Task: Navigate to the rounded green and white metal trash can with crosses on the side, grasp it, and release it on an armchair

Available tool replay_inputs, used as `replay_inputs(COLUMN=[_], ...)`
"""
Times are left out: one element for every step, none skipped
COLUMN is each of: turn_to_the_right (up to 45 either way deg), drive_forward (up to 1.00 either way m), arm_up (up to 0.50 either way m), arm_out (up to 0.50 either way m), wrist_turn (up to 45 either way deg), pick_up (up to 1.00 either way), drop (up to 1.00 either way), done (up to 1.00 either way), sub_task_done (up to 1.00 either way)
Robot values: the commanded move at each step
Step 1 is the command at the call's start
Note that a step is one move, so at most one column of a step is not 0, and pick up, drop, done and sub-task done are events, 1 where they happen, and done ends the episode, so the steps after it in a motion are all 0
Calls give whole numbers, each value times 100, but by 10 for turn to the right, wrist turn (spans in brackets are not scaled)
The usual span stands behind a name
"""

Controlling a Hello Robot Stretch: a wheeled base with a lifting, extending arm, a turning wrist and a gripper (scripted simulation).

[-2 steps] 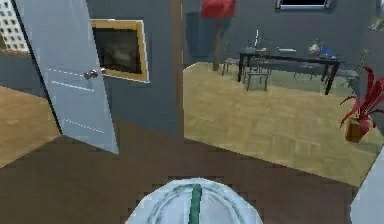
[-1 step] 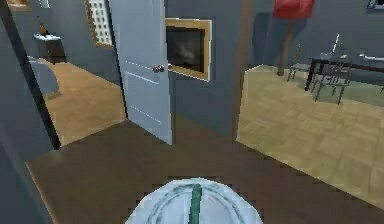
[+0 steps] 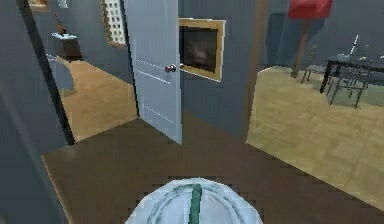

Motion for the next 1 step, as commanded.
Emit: replay_inputs(turn_to_the_right=[0], drive_forward=[50], arm_up=[0], arm_out=[0], wrist_turn=[0], pick_up=[0], drop=[0], done=[0], sub_task_done=[0])
